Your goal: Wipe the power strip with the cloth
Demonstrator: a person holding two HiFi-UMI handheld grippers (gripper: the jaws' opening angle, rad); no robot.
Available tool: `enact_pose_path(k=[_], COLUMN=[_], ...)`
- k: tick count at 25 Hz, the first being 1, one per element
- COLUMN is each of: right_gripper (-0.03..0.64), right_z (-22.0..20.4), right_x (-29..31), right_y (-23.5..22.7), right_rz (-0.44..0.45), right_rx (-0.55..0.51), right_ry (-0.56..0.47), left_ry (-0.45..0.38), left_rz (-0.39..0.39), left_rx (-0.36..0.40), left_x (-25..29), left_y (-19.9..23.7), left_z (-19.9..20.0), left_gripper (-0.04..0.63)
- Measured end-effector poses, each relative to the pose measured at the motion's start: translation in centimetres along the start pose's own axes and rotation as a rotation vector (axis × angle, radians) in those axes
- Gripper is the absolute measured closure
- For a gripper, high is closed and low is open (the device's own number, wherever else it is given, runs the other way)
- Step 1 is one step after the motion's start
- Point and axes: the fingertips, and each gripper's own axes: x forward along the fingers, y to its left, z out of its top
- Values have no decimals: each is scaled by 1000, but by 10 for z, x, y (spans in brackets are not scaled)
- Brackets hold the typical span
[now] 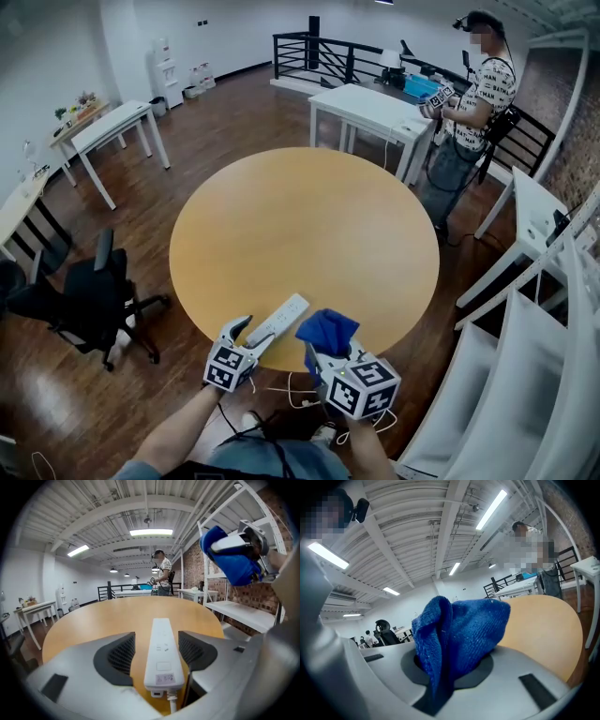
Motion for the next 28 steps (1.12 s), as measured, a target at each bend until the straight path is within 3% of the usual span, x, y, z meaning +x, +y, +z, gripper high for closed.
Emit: enact_pose_path(k=[2,6,13,21,28], right_gripper=[561,561,561,561,561], right_z=[1,6,24,47,67], right_x=[1,3,4,1,-7], right_y=[1,9,27,41,45], right_rz=[4,26,76,89,80], right_rx=[-8,-42,-209,-332,-344], right_ry=[-5,-26,-120,-252,-331], left_ry=[-76,-245,-455,-511,-521], left_rz=[14,7,-33,-52,-80], left_rx=[-4,3,-7,48,61], left_x=[-8,-35,-81,-104,-111], left_y=[4,1,-16,-31,-43], left_z=[26,84,162,194,214], left_gripper=[294,434,568,588,588])
